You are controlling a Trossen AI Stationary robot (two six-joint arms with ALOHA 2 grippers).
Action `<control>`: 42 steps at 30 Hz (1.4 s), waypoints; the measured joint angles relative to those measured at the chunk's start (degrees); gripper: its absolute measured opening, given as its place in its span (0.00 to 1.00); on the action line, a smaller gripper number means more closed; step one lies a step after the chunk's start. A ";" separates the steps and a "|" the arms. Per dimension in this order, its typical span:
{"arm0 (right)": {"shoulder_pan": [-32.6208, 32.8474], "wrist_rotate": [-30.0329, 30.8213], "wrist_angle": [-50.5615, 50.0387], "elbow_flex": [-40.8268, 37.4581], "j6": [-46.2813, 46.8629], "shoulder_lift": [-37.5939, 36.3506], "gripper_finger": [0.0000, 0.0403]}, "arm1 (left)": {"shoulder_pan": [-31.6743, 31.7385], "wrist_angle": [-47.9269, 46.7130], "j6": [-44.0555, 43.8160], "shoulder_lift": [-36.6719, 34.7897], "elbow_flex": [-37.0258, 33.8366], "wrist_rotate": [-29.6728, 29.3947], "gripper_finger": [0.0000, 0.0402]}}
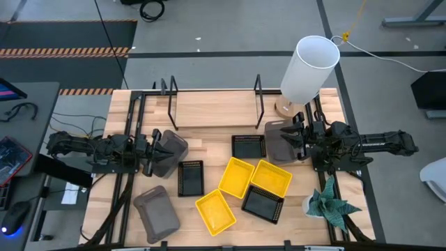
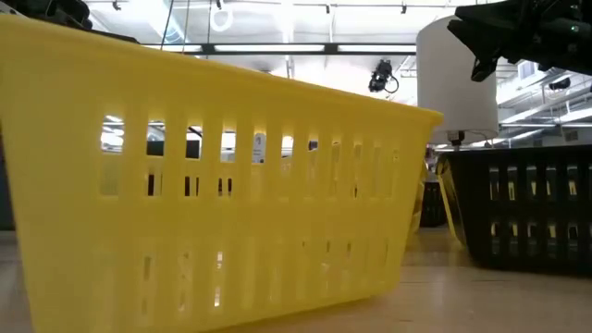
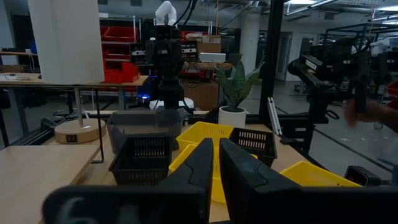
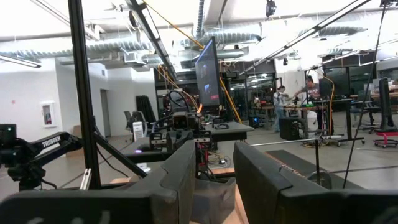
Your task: Stack baskets on shelf by color
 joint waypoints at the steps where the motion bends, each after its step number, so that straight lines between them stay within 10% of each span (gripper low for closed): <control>1: 0.02 0.00 0.00 0.00 0.00 0.00 0.29 | -0.01 -0.01 0.02 0.00 0.00 0.01 0.08; 23: 0.36 -1.78 -10.09 6.26 9.62 2.82 0.27 | 0.00 -0.02 0.02 0.00 0.00 0.01 0.08; 27: 1.33 5.98 -21.44 13.58 9.63 8.12 0.25 | 0.01 -0.02 0.02 0.00 -0.01 0.02 0.07; 42: 14.71 5.99 -45.57 31.13 13.84 37.77 0.24 | 0.01 -0.04 0.02 0.00 -0.01 0.00 0.08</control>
